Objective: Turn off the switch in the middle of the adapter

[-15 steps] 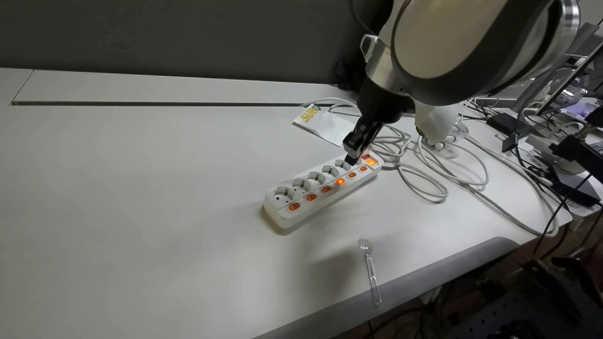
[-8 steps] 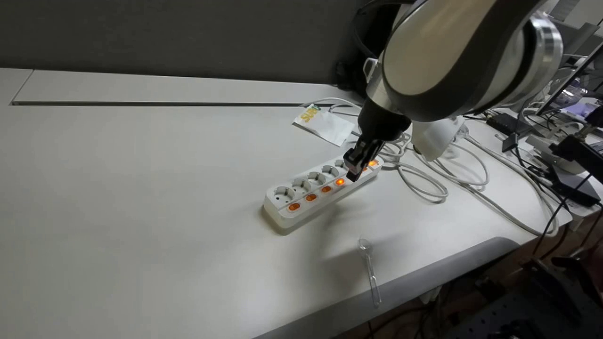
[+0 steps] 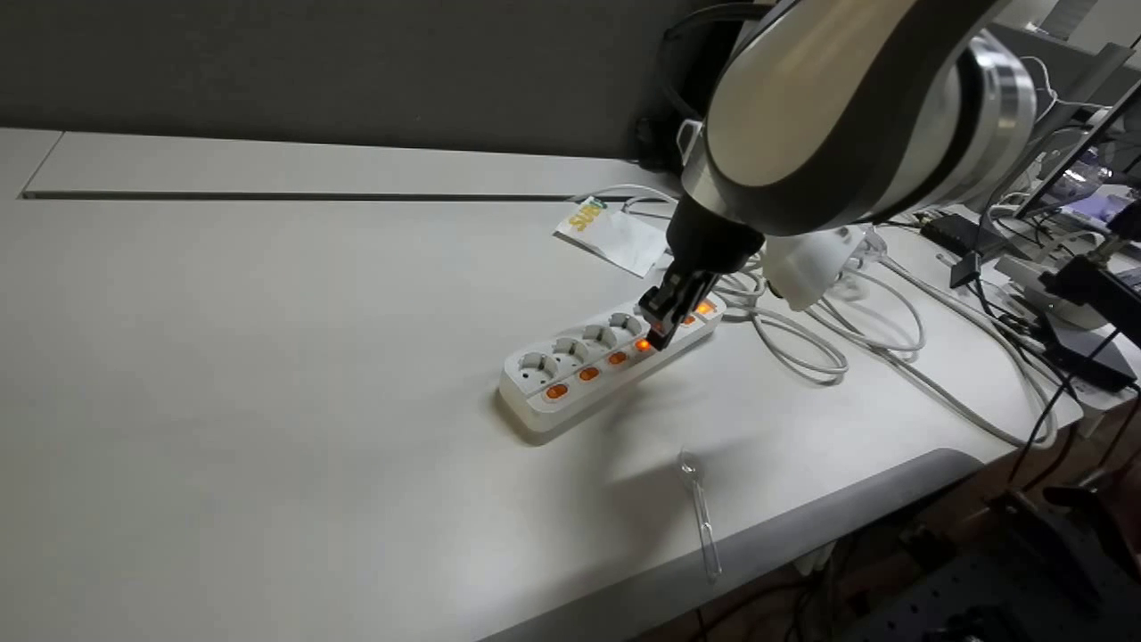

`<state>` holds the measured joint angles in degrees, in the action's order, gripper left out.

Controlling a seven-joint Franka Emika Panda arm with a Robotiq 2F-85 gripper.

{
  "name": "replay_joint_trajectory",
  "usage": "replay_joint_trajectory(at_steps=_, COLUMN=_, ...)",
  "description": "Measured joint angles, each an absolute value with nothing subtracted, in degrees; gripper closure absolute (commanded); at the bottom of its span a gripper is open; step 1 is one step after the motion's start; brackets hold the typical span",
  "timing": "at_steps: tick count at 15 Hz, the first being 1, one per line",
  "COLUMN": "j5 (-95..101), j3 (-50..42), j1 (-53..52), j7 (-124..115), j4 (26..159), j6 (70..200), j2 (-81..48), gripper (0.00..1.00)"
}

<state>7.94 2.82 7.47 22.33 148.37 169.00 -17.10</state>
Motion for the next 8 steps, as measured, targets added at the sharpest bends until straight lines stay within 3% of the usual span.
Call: replay_joint_trajectory(at_steps=8, j5=8.0, j3=3.1, j1=7.4, j7=22.3, j4=147.2, j6=168.7, j2=-17.3, gripper=1.00)
